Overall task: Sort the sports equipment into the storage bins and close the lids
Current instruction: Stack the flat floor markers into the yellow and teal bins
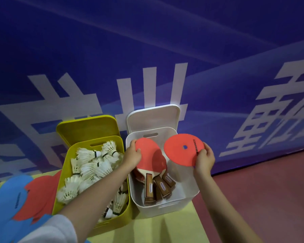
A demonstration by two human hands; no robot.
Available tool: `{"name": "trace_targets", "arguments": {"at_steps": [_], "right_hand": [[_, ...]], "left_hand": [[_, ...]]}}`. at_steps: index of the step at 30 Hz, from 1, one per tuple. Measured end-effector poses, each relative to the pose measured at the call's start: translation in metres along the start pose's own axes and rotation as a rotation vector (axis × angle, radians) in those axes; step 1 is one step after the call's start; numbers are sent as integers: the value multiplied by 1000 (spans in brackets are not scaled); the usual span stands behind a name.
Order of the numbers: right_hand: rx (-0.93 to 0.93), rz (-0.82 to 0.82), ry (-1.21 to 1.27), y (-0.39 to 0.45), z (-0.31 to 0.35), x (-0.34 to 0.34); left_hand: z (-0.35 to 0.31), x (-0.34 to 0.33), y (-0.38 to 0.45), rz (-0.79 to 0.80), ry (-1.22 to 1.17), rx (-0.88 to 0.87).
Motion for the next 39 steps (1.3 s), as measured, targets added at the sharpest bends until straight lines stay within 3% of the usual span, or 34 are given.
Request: {"name": "trace_targets", "arguments": {"at_steps": [4, 7, 9, 12, 16, 24, 31, 34, 39], "right_hand": [[-14, 37, -17, -8, -10, -14], [-10, 84, -35, -23, -11, -21], [8, 131, -36, -40, -8, -26], [72, 243, -62, -76, -3, -41], [171, 464, -158, -134, -9, -73], [257, 805, -317, -289, -44, -151], [166, 1003, -360, -423, -127, -222], [234, 1029, -635, -453, -179, -239], [331, 927, -1405, -445, -274, -236]], "left_hand": [[3, -3, 0, 55, 269, 45], [1, 3, -11, -81, 246, -188], [0, 11, -19, -63, 23, -251], [5, 37, -39, 7, -541, -67], [29, 83, -75, 62, -817, -16], [159, 219, -134, -315, -928, 70], [314, 362, -193, -680, -836, 194], [370, 398, -225, -749, -849, 274], [429, 420, -255, -764, -844, 369]]}}
Point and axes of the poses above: each hand's wrist, its own y-axis towards the middle knuckle, its own x-axis out of the back of the hand, z = x × y, the point moved 2 cm from there along y, towards the middle knuckle, and after that the axes turned 6 degrees about -y, right-handed, at the moved point
